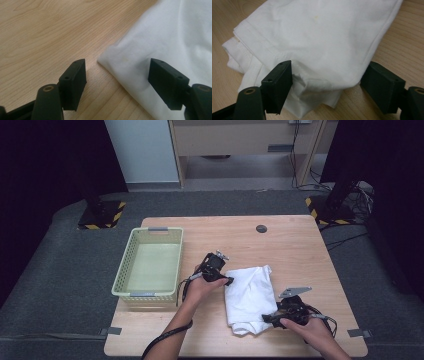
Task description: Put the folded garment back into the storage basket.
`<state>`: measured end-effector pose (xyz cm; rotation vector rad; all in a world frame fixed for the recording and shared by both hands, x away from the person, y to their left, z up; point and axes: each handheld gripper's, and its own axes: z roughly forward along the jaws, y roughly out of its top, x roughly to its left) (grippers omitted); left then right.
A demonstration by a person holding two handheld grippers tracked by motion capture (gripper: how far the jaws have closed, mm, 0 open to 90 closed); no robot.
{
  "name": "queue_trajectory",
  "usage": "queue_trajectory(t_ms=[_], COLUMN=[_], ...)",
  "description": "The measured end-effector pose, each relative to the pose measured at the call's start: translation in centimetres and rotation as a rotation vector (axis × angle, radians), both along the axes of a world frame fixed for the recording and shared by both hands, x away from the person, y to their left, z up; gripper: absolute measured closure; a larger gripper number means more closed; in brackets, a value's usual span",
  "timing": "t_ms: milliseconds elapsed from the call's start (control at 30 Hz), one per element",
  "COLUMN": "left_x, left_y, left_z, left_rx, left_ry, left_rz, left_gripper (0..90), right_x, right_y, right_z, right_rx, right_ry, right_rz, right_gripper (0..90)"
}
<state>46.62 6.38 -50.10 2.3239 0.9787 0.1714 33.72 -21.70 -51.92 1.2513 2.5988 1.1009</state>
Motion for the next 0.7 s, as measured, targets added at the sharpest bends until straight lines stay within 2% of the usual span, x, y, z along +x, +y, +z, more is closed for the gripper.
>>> queue_trajectory(t_ms=[167, 367, 700], left_x=[0.0, 0.1, 0.2], left_y=[0.0, -0.3, -0.5], left_z=[0.0, -0.7, -1.4], left_rx=[-0.007, 0.0, -0.007], left_ry=[-0.006, 0.006, -0.009], left_rz=[0.001, 0.001, 0.005], left_gripper=[34.4, 37.2, 36.0], right_x=[-0.3, -0.9, -1.0], right_y=[0.1, 0.0, 0.1], right_z=[0.0, 0.0, 0.0], right_rx=[0.001, -0.003, -0.035], right_ry=[-0.001, -0.016, -0.057], right_rz=[0.012, 0.031, 0.049], right_gripper=[30.5, 33.1, 48.7])
